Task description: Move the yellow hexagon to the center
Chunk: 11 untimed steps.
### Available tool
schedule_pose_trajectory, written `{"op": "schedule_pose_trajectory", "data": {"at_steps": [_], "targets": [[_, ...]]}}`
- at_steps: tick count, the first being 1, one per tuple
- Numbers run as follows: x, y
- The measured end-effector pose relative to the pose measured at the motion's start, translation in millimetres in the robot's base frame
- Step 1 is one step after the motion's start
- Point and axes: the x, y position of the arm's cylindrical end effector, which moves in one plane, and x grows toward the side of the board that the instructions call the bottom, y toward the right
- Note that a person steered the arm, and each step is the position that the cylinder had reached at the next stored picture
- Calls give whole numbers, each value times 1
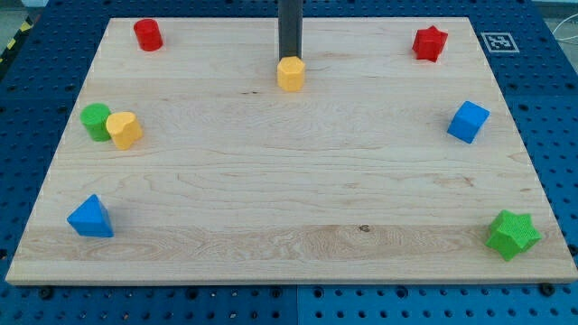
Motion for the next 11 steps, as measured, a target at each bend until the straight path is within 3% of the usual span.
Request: {"op": "schedule_pose_trajectory", "data": {"at_steps": [1, 2, 4, 6, 11], "targets": [[32, -6], [38, -6], [3, 19], [28, 38], [68, -7]]}}
